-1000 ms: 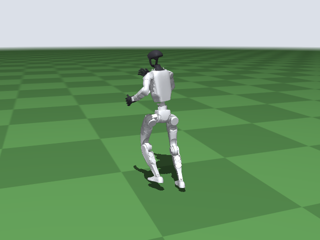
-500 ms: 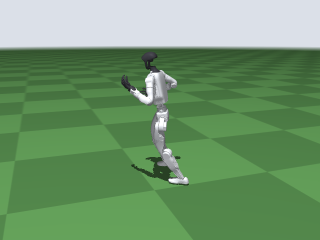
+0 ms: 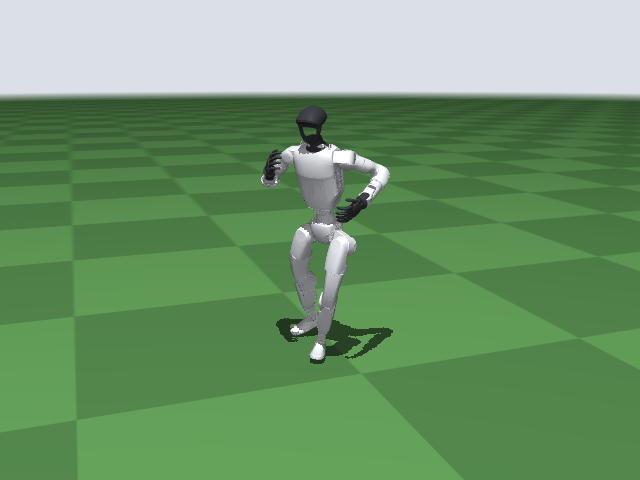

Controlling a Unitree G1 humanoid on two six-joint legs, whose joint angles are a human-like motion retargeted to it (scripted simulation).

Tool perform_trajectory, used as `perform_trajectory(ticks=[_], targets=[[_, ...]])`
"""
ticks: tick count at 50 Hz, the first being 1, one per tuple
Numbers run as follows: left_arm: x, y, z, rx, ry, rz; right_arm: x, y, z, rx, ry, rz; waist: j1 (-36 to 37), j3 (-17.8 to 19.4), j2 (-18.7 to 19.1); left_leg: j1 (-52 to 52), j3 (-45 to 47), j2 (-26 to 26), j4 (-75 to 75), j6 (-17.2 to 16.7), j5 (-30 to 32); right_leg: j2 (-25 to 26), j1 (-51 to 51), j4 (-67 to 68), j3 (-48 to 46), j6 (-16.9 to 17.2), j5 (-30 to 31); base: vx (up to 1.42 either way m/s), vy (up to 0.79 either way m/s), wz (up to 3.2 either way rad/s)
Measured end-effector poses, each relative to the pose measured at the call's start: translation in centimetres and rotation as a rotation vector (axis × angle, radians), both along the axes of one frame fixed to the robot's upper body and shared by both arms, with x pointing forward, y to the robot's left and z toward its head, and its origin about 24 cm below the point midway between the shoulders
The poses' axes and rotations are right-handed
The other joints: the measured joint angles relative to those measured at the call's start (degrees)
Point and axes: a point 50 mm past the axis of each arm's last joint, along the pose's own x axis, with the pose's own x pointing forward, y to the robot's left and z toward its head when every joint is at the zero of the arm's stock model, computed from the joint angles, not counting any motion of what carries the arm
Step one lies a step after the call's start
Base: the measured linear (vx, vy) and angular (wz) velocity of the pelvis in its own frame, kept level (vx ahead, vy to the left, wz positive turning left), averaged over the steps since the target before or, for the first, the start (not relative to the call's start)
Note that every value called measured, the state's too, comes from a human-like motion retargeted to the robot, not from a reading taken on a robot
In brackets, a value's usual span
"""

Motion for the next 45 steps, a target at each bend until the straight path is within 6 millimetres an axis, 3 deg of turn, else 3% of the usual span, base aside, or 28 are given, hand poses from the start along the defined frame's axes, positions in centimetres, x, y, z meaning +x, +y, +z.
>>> perform_trajectory(ticks=[3, 6, 9, 11, 13, 16, 18, 20, 23, 25, 28, 30, 32, 33, 34, 35, 37, 39, 40, 42, 43, 45], targets=[[1.4, -0.9, 1.5, -0.013, -0.144, 0.039, -0.5, 0.9, -1.4, 0.026, 0.084, 0.073, -2.25, 1.47, 1.56, 4.72, 2.06, 1.16, -10.99, -4.06, 2.75, 8.15, -0.45, 8.77, 12.63, 0.38, -5.87, 0.57, 0.19, 2.58], [5.5, -3.4, 3.2, -0.074, -0.320, 0.011, 1.1, 0.3, -4.7, -0.057, 0.220, -0.066, -5.08, 4.56, 1.01, 5.68, -4.44, 0.73, -8.08, -0.37, -3.89, 8.91, -5.72, 24.97, 14.94, -0.86, -16.16, 0.51, 0.13, 2.70], [10.6, -7.6, 6.3, -0.066, -0.515, -0.070, 3.1, -1.4, -10.8, -0.105, 0.468, -0.285, -9.49, 8.66, -0.68, 3.29, -15.21, -0.48, 4.56, 5.44, -13.95, 5.19, -12.10, 40.12, 13.84, -4.82, -27.88, 0.55, 0.06, 3.10], [12.3, -10.7, 10.1, -0.042, -0.711, -0.159, 2.9, -3.2, -15.5, -0.156, 0.642, -0.419, -14.60, 10.94, 0.31, 2.81, -21.64, -0.16, 11.48, 4.54, -17.29, 6.06, -16.00, 45.96, 15.27, -8.07, -34.31, 0.69, 0.05, 3.60], [11.7, -12.9, 15.1, -0.065, -0.969, -0.268, 1.1, -5.0, -17.9, -0.202, 0.733, -0.482, -20.21, 11.80, 2.70, 5.81, -28.13, 0.12, 9.75, 1.33, -16.45, 9.08, -20.59, 47.31, 17.64, -9.22, -37.33, 0.84, 0.08, 3.38], [9.0, -14.0, 22.1, -0.087, -1.280, -0.344, -1.6, -8.1, -16.0, -0.124, 0.754, -0.529, -28.33, 12.06, 7.48, 14.78, -35.70, 1.78, -3.06, -3.37, -6.92, 11.23, -27.35, 41.42, 17.06, -4.89, -35.91, 1.06, 0.03, 2.85], [7.4, -14.2, 24.6, -0.053, -1.424, -0.311, -2.8, -9.4, -14.5, -0.123, 0.771, -0.527, -33.37, 11.85, 11.68, 18.73, -37.49, 5.11, -8.12, -7.68, 3.35, 11.50, -28.83, 30.97, 12.03, -4.09, -34.09, 1.19, -0.09, 2.27], [6.4, -14.0, 25.3, -0.031, -1.509, -0.272, -3.7, -10.0, -14.2, -0.189, 0.805, -0.514, -37.24, 11.17, 14.73, 22.21, -38.62, 7.54, -11.91, -11.38, 15.39, 11.20, -28.38, 18.26, 6.00, -3.07, -31.47, 1.26, -0.22, 1.88], [6.7, -13.1, 24.1, -0.012, -1.476, -0.205, -3.7, -10.0, -15.2, -0.300, 0.840, -0.503, -38.56, 11.17, 14.58, 29.53, -39.61, 7.83, -15.99, -12.99, 30.76, 11.61, -25.72, 4.44, 2.93, -0.33, -27.45, 1.31, -0.33, 1.14], [7.5, -12.4, 21.9, 0.007, -1.364, -0.191, -2.8, -9.3, -16.2, -0.387, 0.818, -0.509, -37.45, 14.08, 11.27, 35.54, -39.63, 5.69, -13.31, -9.35, 34.98, 11.86, -21.01, 1.83, 5.22, 1.21, -25.32, 1.33, -0.38, 0.41], [9.9, -12.0, 15.5, 0.206, -1.044, -0.225, -0.2, -7.4, -18.4, -0.418, 0.860, -0.408, -33.98, 17.61, 5.50, 29.05, -36.70, 0.59, 16.26, -2.81, 24.41, 10.18, -14.04, 6.44, 11.73, -0.09, -26.08, 1.27, -0.41, 0.10], [11.3, -10.1, 8.9, 0.295, -0.697, -0.202, 3.2, -6.0, -18.0, -0.381, 0.812, -0.383, -30.45, 16.99, 6.50, 14.31, -34.24, 1.67, 41.31, 0.38, 14.84, 11.51, -15.17, 12.82, 12.65, -3.74, -32.70, 1.15, -0.42, -0.22], [9.3, -5.8, 2.0, 0.286, -0.314, -0.102, 6.2, -4.5, -13.2, -0.329, 0.560, -0.393, -24.82, 13.80, 8.07, 0.38, -30.81, 5.13, 57.08, -2.59, 10.37, 14.11, -17.06, 18.50, 13.86, -8.69, -39.06, 1.26, -0.37, -0.83], [7.2, -4.1, -0.3, 0.260, -0.167, -0.078, 6.8, -3.3, -9.8, -0.295, 0.374, -0.402, -21.21, 12.33, 6.61, -3.48, -28.75, 5.02, 59.96, -1.91, 8.26, 13.89, -16.17, 19.88, 14.92, -8.42, -40.24, 1.36, -0.34, -1.21], [5.1, -2.8, -1.5, 0.252, -0.065, -0.063, 6.8, -2.0, -6.5, -0.212, 0.233, -0.371, -16.99, 10.75, 4.86, -7.40, -26.46, 4.96, 60.90, -1.04, 7.08, 13.94, -13.93, 17.52, 16.47, -7.95, -39.83, 1.38, -0.30, -1.43], [3.2, -1.7, -1.9, 0.254, 0.015, -0.057, 6.2, -0.9, -3.4, -0.110, 0.117, -0.314, -12.45, 9.14, 2.98, -11.35, -24.06, 4.93, 60.86, -0.08, 6.36, 14.13, -11.02, 13.29, 18.27, -7.37, -38.63, 1.38, -0.23, -1.43], [0.9, -0.7, -1.1, 0.268, 0.076, -0.085, 4.1, 0.6, 1.0, -0.026, -0.074, -0.183, -3.78, 5.09, -3.02, -17.84, -20.13, 1.47, 52.05, 4.85, 5.92, 10.97, -8.03, 7.29, 21.09, -3.67, -30.73, 1.43, -0.12, -1.16], [-0.3, 0.4, 0.7, 0.317, 0.055, -0.067, 1.5, 1.6, 3.1, 0.023, -0.192, -0.047, 3.39, 2.36, -8.31, -20.28, -16.18, -0.73, 36.25, 5.41, 8.55, 7.66, -4.15, 1.36, 22.81, 0.24, -18.60, 1.55, 0.05, -0.83], [-0.8, 0.7, 1.1, 0.331, 0.052, -0.059, 0.2, 2.0, 3.5, 0.052, -0.248, -0.008, 6.35, 1.77, -10.03, -19.43, -14.45, -1.37, 26.39, 4.33, 10.19, 6.57, -1.37, -1.62, 23.52, 1.93, -11.71, 1.62, 0.13, -0.73], [-1.5, 1.1, 1.8, 0.350, 0.017, -0.025, -1.2, 2.8, 3.2, 0.021, -0.268, 0.071, 10.07, 3.16, -9.29, -11.89, -12.76, -1.16, 4.20, -0.77, 14.03, 7.89, 6.85, -6.63, 25.61, 3.61, -0.44, 1.66, 0.18, -0.72], [-1.7, 1.1, 2.2, 0.349, -0.013, -0.003, -1.6, 3.0, 2.7, 0.007, -0.250, 0.104, 11.06, 4.53, -7.17, -7.58, -12.88, -0.03, -4.28, -4.11, 15.03, 9.97, 11.40, -7.62, 26.93, 3.25, 2.50, 1.68, 0.22, -0.48], [-1.5, 0.7, 2.9, 0.338, -0.096, 0.033, -1.7, 3.0, 1.5, -0.027, -0.188, 0.117, 10.84, 7.46, -2.24, -0.84, -13.93, 2.88, -13.18, -9.84, 15.19, 14.17, 18.22, -4.60, 27.64, 0.42, 2.08, 1.67, 0.23, 0.04]])
